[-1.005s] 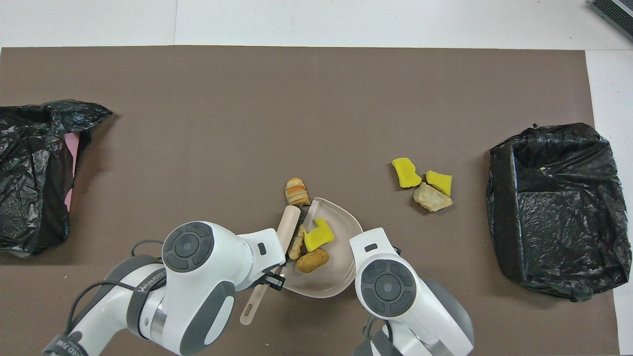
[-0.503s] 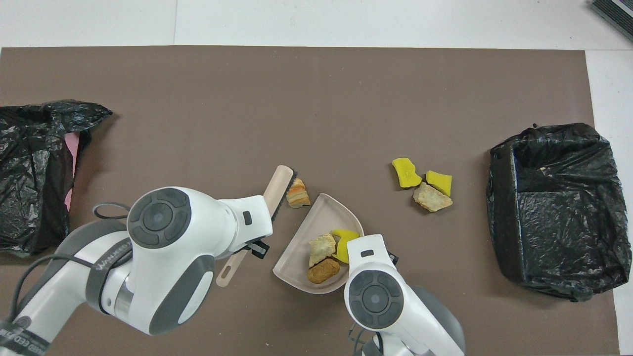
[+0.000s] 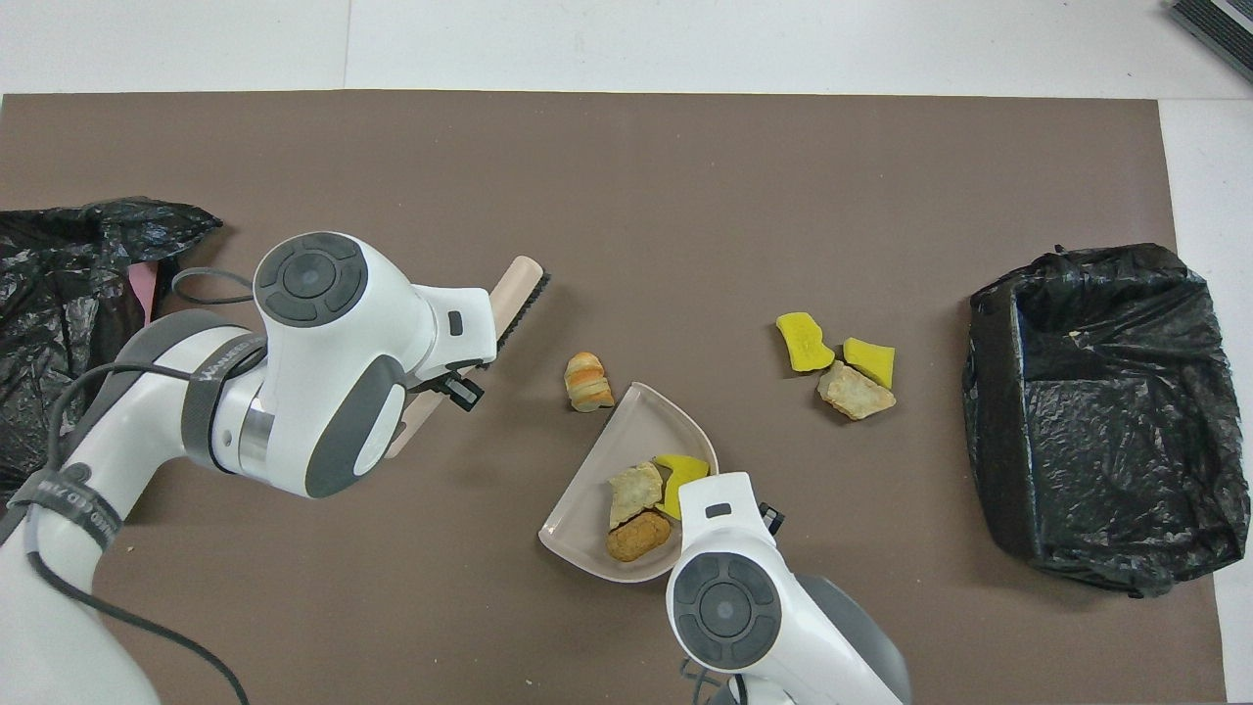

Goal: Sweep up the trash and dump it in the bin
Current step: 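Sweep the remaining pieces into the dustpan with the left gripper's brush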

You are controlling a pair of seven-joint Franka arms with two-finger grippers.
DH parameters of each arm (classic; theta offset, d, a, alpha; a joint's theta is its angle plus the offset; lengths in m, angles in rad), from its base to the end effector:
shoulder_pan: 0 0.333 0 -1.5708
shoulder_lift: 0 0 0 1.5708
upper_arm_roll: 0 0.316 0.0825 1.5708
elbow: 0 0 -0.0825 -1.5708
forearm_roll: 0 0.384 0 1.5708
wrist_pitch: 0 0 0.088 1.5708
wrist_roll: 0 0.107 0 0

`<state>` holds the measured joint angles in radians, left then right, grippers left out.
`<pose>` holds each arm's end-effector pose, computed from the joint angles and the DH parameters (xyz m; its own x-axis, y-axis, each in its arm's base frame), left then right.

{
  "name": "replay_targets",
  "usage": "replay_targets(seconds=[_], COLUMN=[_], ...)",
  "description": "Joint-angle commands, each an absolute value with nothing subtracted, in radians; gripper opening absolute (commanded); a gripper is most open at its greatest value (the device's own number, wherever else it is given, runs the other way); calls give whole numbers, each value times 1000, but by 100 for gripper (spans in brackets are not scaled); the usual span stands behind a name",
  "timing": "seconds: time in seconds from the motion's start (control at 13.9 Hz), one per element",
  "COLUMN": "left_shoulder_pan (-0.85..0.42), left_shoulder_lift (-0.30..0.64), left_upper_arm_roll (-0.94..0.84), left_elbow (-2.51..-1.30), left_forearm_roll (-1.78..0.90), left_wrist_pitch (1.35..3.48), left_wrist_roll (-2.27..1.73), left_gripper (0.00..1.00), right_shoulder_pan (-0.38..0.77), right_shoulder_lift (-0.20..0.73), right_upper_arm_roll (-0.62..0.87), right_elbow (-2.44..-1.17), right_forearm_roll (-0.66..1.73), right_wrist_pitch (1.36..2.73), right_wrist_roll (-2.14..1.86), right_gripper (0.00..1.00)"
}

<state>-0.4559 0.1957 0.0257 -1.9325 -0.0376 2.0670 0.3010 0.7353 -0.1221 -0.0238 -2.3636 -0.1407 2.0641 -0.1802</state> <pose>0.5381 -0.2497 0.3817 0.7550 -0.6538 -0.0506 -0.6524 -0.7566 0.0439 0.3559 0.2971 0.3622 0.5604 0.8047 -0.1962 0.8267 -0.5579 0.0730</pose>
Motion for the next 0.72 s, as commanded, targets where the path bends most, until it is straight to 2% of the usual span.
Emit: replay_targets(seconds=[0.0,0.36,0.5,0.65], left_shoulder_pan=[-472,-625,-731,-764], left_shoulder_lift=[210,68,31,29], left_upper_arm_roll=[11,8,8,8], left_elbow=[-1958,-2163,-2189,-2186], left_forearm_roll=[-18,-29,-29,-29], left_wrist_pitch=[2088,2069,2045,2043], left_wrist_roll=[327,192,10,-83], left_gripper=[0,0,0,0], right_shoulder_pan=[727,727,727,726], right_shoulder_lift=[-138,-138,-138,-137], right_upper_arm_roll=[-21,-21,-21,-21], right_elbow=[-2373,-2373,-2373,-2373], right_forearm_roll=[-164,-164,-164,-164], right_wrist_pitch=[2066,2065,2065,2065], right_wrist_roll=[-167,-166,-166,-166], right_gripper=[0,0,0,0])
